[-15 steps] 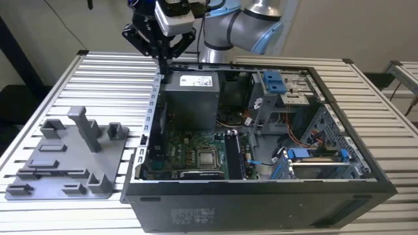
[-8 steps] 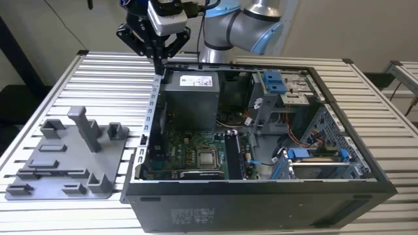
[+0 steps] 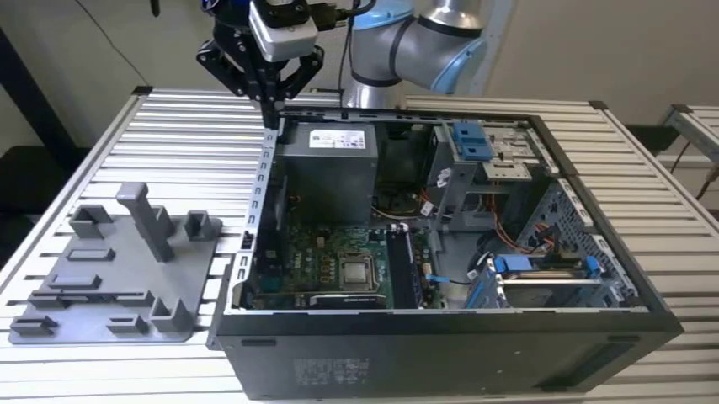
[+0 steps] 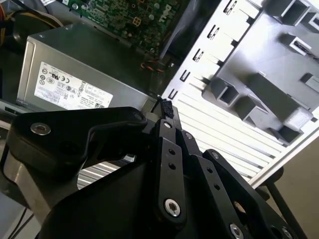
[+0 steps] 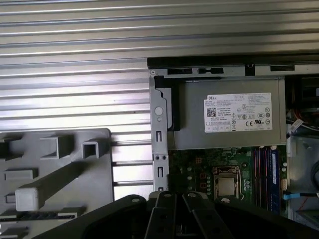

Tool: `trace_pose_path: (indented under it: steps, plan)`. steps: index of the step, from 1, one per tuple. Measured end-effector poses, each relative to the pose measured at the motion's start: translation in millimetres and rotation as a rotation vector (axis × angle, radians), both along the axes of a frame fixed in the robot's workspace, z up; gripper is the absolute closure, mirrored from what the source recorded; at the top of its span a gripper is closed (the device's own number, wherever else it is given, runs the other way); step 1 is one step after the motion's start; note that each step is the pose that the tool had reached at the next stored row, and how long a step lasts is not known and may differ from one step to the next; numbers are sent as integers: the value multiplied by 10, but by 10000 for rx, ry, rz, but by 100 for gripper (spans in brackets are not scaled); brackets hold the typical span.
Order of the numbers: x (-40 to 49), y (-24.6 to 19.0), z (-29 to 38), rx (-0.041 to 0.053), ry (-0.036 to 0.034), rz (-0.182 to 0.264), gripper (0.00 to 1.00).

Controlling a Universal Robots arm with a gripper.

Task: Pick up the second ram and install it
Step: 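Reach for the second ram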

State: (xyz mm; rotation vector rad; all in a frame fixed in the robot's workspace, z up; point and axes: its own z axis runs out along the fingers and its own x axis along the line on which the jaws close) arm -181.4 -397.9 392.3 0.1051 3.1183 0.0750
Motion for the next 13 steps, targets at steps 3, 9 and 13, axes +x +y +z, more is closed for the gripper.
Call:
trace_pose_path:
  steps: [3,9,13]
  plan:
    - [1,0,0,0,0,-3,89]
    - [-5,1,0,0,6,-2,89]
    - [-23,4,0,-1,6,-3,89]
